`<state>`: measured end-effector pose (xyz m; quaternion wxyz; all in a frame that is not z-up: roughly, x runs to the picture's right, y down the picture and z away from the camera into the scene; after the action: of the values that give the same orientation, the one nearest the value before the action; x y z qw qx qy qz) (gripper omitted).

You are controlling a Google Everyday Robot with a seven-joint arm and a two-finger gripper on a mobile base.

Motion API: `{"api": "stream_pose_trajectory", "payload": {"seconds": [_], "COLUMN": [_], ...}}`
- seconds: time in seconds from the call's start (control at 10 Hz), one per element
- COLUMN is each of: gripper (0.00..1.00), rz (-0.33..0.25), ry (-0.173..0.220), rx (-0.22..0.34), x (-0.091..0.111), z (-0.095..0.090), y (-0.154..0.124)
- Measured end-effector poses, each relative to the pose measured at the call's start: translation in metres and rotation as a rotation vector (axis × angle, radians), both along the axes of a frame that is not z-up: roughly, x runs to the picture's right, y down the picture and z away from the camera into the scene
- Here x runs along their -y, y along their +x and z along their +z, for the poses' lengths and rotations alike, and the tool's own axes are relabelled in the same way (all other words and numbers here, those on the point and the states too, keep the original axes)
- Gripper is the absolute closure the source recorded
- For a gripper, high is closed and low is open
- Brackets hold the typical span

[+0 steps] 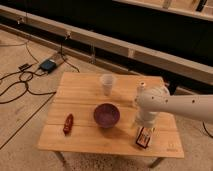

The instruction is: Place the eraser in the ceramic cup

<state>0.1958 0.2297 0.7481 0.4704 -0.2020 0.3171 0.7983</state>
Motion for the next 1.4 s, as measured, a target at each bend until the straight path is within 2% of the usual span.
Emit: {"api": "stream_pose_trajectory", "payload": {"seconds": [0.7,0.8,0.9,1.3,1.4], "gripper": [0.37,0.45,0.58,0.98,1.00], "rz": [0.009,0.010,0.012,0.012,0.008], "ry": [-0.024,-0.027,-0.030,-0.042,-0.046], "rx": [-0.025,-0.028,-0.028,-0.031,-0.032], "x": [-0.019,-0.022,-0.024,-0.025,-0.024], "z": [0.020,0.021,0.023,0.020,0.018], "y": [0.017,0.019,0.019,0.020,0.021]}}
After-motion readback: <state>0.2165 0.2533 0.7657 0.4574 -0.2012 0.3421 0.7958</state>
